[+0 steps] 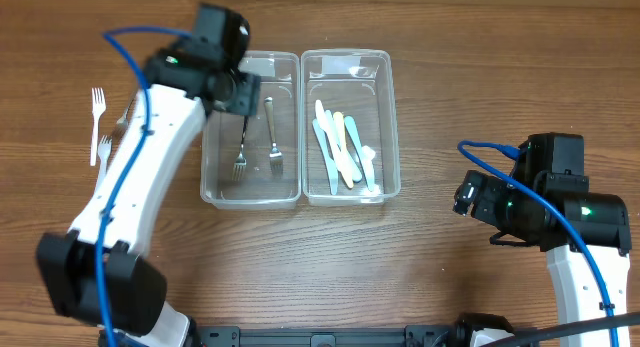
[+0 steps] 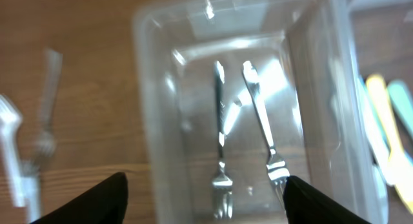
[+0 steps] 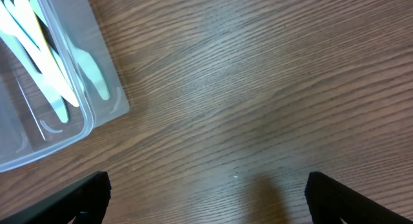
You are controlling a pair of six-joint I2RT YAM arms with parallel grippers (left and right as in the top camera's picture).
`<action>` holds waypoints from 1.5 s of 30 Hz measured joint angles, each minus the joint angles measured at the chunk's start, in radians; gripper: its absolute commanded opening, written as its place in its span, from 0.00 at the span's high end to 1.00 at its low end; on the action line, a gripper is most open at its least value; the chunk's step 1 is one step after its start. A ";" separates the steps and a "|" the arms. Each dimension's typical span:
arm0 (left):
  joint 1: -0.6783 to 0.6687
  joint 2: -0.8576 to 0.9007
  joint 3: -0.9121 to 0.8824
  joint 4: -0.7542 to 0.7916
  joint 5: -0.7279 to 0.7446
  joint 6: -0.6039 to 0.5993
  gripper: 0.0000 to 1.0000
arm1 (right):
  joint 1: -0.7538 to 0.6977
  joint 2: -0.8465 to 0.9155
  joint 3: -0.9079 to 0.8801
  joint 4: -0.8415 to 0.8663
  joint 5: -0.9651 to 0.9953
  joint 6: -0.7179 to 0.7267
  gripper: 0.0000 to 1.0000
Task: Pack container
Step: 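Place the second metal fork into the left container and release, then grasp the third metal fork with the left gripper and lift it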
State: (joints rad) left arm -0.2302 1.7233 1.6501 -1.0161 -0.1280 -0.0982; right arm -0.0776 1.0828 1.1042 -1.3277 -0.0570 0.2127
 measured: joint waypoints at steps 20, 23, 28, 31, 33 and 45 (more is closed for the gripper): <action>0.567 0.356 0.128 0.067 0.180 0.266 0.09 | 0.000 0.000 0.000 -0.005 -0.006 -0.001 0.01; 0.566 0.446 0.128 0.119 0.204 0.333 0.10 | 0.000 0.000 0.000 -0.005 -0.006 -0.001 0.01; 0.566 0.526 0.128 0.205 0.222 0.413 0.09 | 0.000 0.000 0.000 -0.008 -0.006 -0.001 0.01; 0.566 0.541 0.128 0.251 0.227 0.426 0.09 | 0.000 0.000 0.000 -0.010 -0.006 0.000 0.01; 0.566 0.551 0.128 0.273 0.230 0.436 0.09 | 0.000 0.000 0.000 -0.010 -0.006 -0.001 0.01; 0.566 0.586 0.134 0.254 0.232 0.452 0.66 | 0.000 0.000 0.000 -0.011 -0.006 -0.001 0.01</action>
State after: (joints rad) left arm 0.3355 2.3096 1.7840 -0.7620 0.1043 0.3538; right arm -0.0780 1.0828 1.1042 -1.3388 -0.0635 0.2115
